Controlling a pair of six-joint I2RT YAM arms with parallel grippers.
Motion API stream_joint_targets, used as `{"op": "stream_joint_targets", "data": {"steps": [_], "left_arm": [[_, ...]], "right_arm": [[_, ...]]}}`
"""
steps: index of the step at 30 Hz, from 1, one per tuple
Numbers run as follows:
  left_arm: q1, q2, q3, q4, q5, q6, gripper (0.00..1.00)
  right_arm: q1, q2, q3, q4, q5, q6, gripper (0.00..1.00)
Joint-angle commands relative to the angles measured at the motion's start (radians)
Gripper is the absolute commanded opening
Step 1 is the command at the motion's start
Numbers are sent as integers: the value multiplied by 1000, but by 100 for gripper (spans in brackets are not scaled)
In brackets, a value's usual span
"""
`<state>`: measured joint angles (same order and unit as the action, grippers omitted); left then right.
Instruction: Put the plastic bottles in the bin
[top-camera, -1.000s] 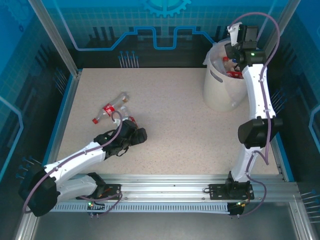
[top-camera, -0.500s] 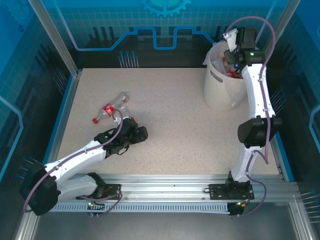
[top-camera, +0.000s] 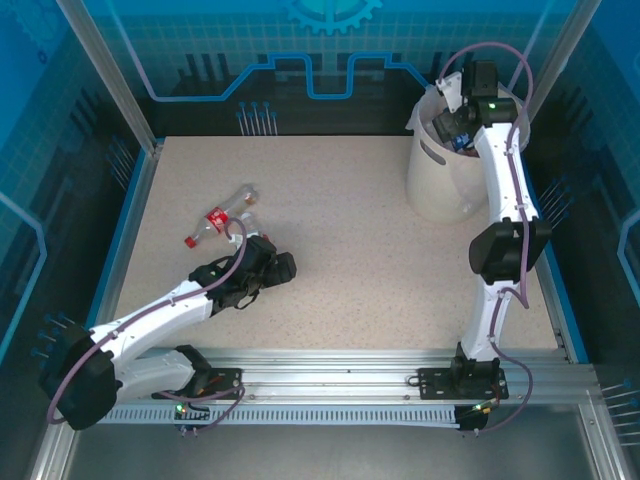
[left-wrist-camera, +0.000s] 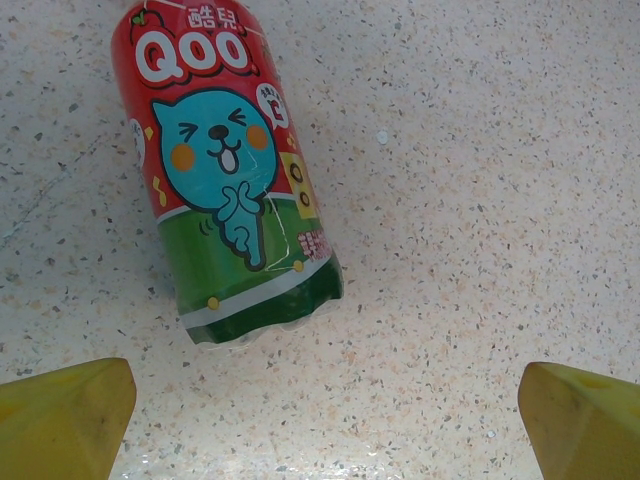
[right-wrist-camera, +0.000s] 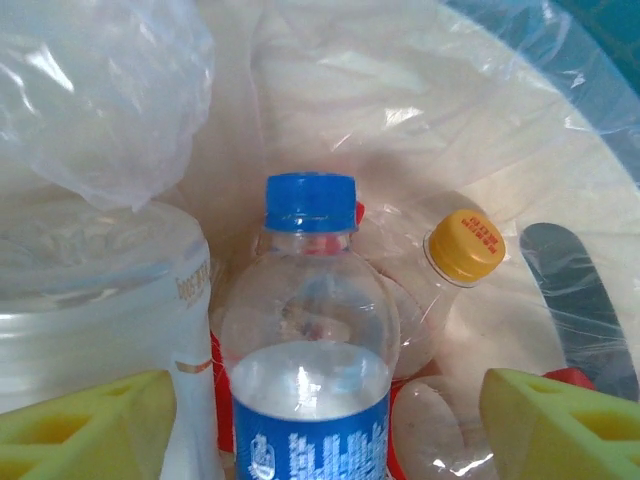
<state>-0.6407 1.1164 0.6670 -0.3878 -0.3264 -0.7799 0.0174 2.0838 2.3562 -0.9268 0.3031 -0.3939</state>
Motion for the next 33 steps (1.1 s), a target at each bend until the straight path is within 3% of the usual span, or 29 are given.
{"op": "stream_joint_targets", "data": {"steps": [1, 6, 11, 15, 20, 29, 33], "left_arm": [[-8, 18, 34, 2, -25, 19, 99], [-6, 31, 38, -2, -30, 23, 99], [27, 32, 37, -10, -40, 1, 99], [80, 55, 30, 26, -14, -5, 99], [130, 129, 57, 47, -8, 20, 99], [145, 303, 83, 127, 37, 19, 95], [146, 361, 86, 152, 39, 9, 87]], "right_arm": [[-16, -11, 65, -41, -25, 23, 86], [-21, -37, 95, -76, -62, 62, 100], [-21, -147, 36, -69, -149, 156, 100], [-19, -328, -182, 40, -269, 303, 100], [13, -604, -575, 256, -428, 446, 100], [49, -823, -846, 324, -515, 544, 98], [55, -864, -908, 335, -536, 560, 98]]}}
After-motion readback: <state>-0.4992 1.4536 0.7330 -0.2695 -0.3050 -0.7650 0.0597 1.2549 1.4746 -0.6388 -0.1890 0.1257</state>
